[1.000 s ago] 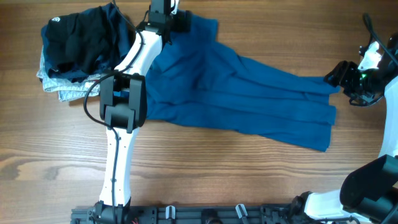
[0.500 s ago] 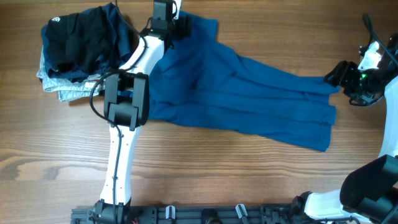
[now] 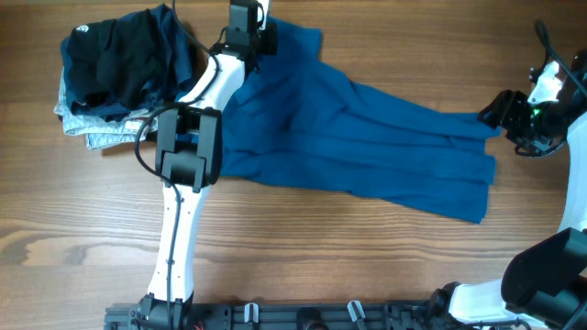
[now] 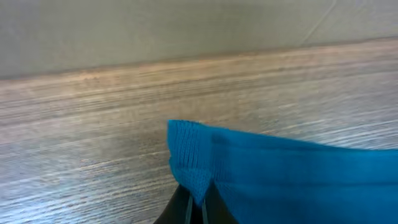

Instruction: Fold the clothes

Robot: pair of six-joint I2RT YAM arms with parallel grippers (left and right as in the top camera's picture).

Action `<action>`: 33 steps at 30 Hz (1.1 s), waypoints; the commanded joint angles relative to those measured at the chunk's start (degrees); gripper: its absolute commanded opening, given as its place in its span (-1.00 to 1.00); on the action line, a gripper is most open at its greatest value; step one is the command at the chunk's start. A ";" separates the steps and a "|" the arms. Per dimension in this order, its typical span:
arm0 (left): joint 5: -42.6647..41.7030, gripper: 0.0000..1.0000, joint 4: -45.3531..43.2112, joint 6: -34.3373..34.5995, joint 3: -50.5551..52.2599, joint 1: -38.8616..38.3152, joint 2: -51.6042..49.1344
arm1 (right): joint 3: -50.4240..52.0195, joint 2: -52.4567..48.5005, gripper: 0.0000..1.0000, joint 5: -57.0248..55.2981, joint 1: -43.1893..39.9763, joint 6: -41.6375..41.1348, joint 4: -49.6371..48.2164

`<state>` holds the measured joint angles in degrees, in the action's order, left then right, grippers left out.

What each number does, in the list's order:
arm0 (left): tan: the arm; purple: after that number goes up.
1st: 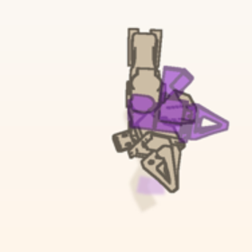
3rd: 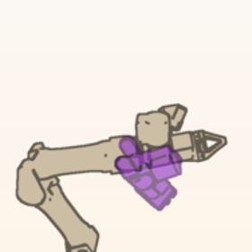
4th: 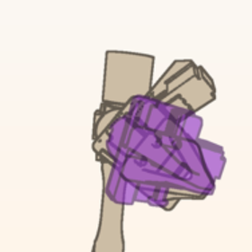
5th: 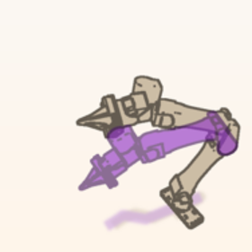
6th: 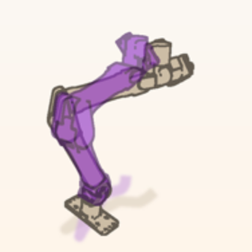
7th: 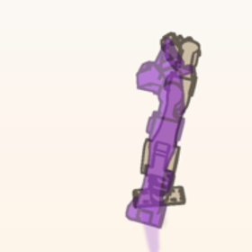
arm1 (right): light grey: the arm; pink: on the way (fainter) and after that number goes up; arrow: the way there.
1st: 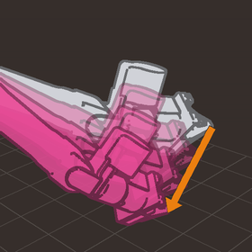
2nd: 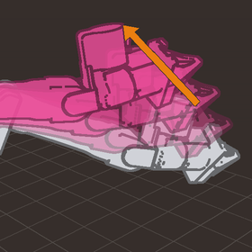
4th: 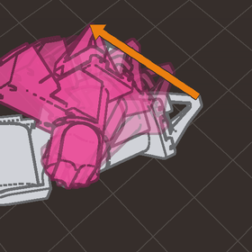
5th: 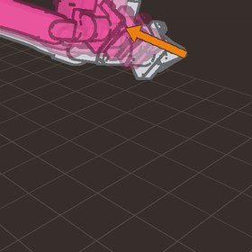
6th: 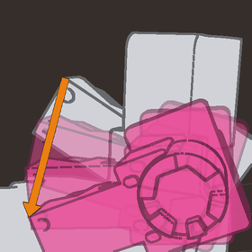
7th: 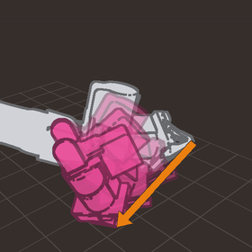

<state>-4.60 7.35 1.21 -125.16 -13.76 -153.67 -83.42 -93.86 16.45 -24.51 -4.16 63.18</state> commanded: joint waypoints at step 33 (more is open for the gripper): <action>-0.15 -0.92 22.27 0.55 -1.51 -0.20 19.74 | -0.31 -22.95 0.28 -7.74 0.35 3.23 -26.08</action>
<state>-4.62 29.63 1.21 -125.95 -14.09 -136.46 -83.40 -115.74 10.26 -24.51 -2.31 38.65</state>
